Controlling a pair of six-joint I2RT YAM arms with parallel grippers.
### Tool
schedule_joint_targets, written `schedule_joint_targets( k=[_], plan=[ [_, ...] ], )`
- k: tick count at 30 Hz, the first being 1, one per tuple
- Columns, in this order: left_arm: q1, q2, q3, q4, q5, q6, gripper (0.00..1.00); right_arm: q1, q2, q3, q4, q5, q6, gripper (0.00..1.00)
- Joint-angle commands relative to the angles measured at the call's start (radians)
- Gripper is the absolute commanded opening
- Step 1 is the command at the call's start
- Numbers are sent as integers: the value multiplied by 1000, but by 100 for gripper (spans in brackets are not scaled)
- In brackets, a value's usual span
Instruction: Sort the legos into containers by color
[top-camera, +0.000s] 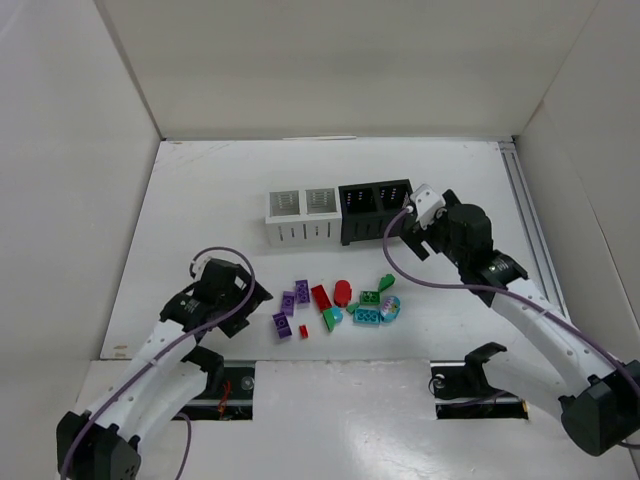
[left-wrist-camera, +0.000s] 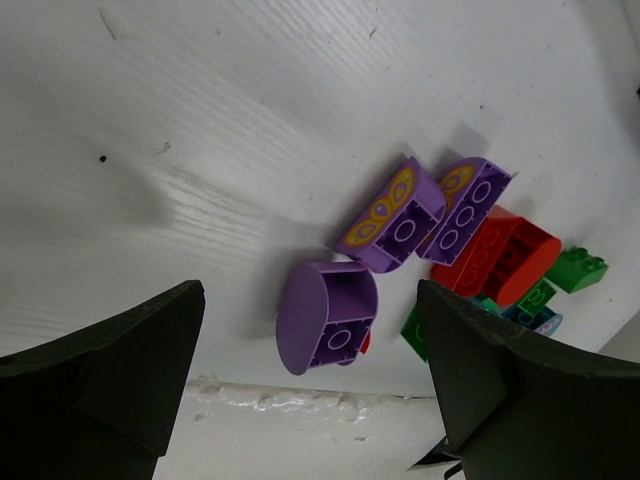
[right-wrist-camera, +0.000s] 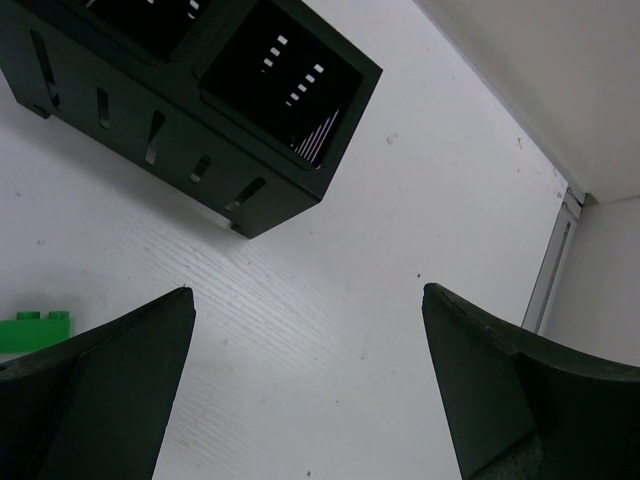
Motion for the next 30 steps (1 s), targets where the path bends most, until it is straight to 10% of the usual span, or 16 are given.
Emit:
schedule_joint_targets(
  k=[1, 13, 30],
  plan=[
    [-18, 23, -5, -11, 26, -12, 84, 9, 15, 2, 25, 17, 23, 100],
    [-401, 314, 173, -53, -155, -160, 79, 9, 80, 2, 26, 17, 23, 100],
    [-508, 432, 161, -37, -177, -179, 51, -18, 32, -26, 7, 26, 41, 100]
  ],
)
